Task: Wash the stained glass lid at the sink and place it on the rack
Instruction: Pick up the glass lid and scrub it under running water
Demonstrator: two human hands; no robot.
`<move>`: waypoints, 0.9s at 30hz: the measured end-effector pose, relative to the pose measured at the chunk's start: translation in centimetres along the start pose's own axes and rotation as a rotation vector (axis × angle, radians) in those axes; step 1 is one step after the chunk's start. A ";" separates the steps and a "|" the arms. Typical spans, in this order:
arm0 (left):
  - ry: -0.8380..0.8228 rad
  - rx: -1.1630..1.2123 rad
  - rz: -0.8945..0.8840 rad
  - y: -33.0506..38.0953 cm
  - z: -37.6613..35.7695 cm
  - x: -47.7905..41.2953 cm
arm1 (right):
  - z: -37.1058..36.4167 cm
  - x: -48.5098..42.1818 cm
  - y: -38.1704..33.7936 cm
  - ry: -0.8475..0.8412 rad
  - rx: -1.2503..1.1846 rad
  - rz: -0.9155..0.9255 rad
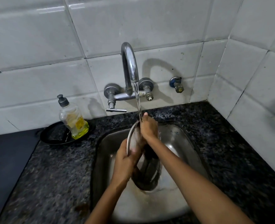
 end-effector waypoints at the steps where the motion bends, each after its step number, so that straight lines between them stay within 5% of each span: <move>1: -0.024 -0.052 0.012 -0.1 0.0 -0.9 | -0.3 0.9 -1.1 0.001 0.048 0.120; 5: 0.080 -0.083 0.031 -0.1 0.5 -2.7 | -1.5 3.5 -3.5 -0.107 0.120 0.400; 10: 0.069 -0.020 0.030 -0.7 1.6 -1.1 | 0.5 0.1 -0.6 -0.033 0.025 0.108; 15: 0.029 -0.027 -0.015 0.5 0.9 -2.7 | -1.5 2.0 -2.2 -0.098 0.071 0.301; 20: 0.013 0.039 -0.024 -0.5 1.7 -1.4 | 1.2 -0.4 0.3 -0.010 0.002 0.034; 25: -0.060 -0.207 -0.050 -0.1 0.7 -4.1 | -0.7 2.1 -2.1 -0.116 0.104 0.333; 27: -0.008 -0.183 -0.054 -0.3 0.8 -3.2 | 0.0 1.2 -1.9 -0.112 0.086 0.297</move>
Point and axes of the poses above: each hand's wrist, its own x-axis away from the middle knuckle, its own z-axis out of the back of the hand, y = z × x, the point moved 5 cm from there along -x, towards the middle knuckle, and after that the axes turned 4 degrees about -x, right-handed, at the moved point
